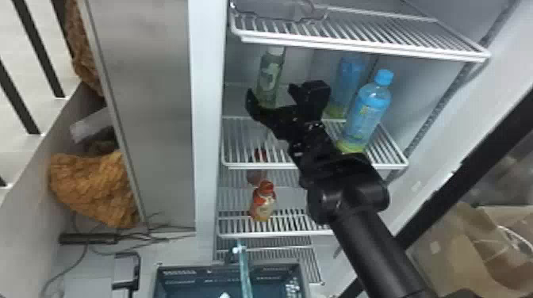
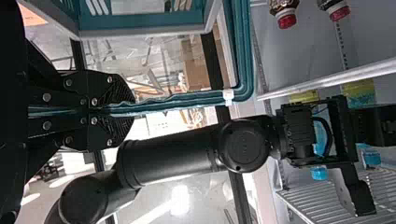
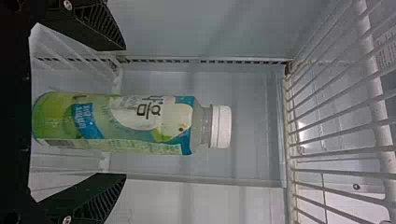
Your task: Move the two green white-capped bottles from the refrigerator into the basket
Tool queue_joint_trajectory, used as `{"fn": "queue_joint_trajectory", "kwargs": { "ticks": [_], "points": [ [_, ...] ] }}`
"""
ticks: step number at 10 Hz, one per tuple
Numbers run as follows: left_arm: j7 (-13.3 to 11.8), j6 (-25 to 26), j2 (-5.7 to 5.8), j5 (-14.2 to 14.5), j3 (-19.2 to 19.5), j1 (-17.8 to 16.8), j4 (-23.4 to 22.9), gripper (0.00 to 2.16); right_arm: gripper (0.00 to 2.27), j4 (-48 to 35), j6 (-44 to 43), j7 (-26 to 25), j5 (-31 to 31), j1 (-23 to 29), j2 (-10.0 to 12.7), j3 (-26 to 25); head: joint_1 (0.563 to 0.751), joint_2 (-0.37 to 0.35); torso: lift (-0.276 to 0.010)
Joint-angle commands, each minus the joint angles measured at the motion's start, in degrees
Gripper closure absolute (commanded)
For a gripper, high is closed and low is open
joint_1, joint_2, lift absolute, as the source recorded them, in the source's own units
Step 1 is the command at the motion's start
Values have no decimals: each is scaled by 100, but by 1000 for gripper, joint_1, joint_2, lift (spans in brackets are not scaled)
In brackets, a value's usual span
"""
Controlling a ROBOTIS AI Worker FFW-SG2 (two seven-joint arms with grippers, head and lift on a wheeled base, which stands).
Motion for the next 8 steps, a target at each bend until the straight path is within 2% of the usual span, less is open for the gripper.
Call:
{"fn": "queue_joint_trajectory", "kwargs": {
  "ticks": [1,5,6,8],
  "points": [
    [0,1,4,30,-2,3,9,1174,65,196,-48,-59,-4,-169,0,78,695,-201,-4],
    [0,1,4,30,-13,-39,23,1174,116,1012,-231,-182,-95,-745,0,272,695,-197,-4],
    [0,-13,-5,30,-13,-53,38,1173,256,1068,-245,-209,-118,-773,0,272,695,-197,-4],
    [0,-13,-5,30,-13,-53,38,1173,822,1293,-245,-226,-313,-900,0,387,695,-200,-4]
  ]
}}
